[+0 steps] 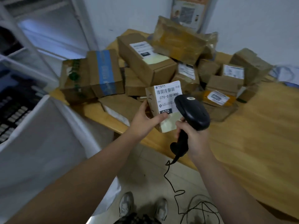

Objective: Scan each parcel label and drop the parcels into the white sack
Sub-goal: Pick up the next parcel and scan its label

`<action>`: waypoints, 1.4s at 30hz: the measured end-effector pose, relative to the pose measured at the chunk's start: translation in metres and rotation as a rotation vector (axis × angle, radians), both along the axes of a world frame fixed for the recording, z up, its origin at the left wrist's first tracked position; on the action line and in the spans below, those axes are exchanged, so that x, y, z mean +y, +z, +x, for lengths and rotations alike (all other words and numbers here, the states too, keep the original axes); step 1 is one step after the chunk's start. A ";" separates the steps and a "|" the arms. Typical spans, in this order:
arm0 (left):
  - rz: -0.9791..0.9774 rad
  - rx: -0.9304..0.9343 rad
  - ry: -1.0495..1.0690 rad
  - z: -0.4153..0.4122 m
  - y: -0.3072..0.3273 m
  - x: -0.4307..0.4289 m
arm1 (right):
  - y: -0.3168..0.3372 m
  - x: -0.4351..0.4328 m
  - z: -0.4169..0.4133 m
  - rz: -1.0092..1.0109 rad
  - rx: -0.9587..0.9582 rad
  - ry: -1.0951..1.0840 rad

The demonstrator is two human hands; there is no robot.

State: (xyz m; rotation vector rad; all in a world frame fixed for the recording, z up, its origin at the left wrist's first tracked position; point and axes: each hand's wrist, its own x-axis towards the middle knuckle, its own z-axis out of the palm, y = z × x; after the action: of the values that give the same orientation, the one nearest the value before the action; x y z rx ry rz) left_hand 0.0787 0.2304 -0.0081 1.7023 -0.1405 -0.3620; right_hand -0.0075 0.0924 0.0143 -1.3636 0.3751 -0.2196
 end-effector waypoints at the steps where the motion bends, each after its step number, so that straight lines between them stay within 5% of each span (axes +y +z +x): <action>1: -0.012 -0.010 0.041 -0.006 -0.001 0.013 | -0.002 0.011 0.001 0.000 -0.005 0.039; 14: 0.179 0.149 0.611 -0.094 -0.093 0.299 | -0.086 0.230 0.011 -0.135 0.397 0.478; 19: 0.872 0.261 0.362 -0.063 -0.183 0.353 | -0.150 0.304 0.039 -0.324 0.430 0.658; 26: 1.406 0.301 -0.152 -0.018 -0.316 0.385 | -0.270 0.355 0.054 -0.582 0.511 0.801; 35: 1.457 0.510 -0.278 -0.017 -0.470 0.412 | -0.378 0.382 0.080 -1.034 0.418 0.950; 42: 1.349 0.602 -0.154 -0.011 -0.492 0.421 | -0.379 0.384 0.086 -1.210 0.378 1.002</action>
State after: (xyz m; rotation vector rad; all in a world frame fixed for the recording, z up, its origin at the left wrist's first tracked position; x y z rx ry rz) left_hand 0.0674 0.6514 -0.4996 2.7826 0.5461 -1.2553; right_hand 0.0790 0.4768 -0.3644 -2.6133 -0.2465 0.7863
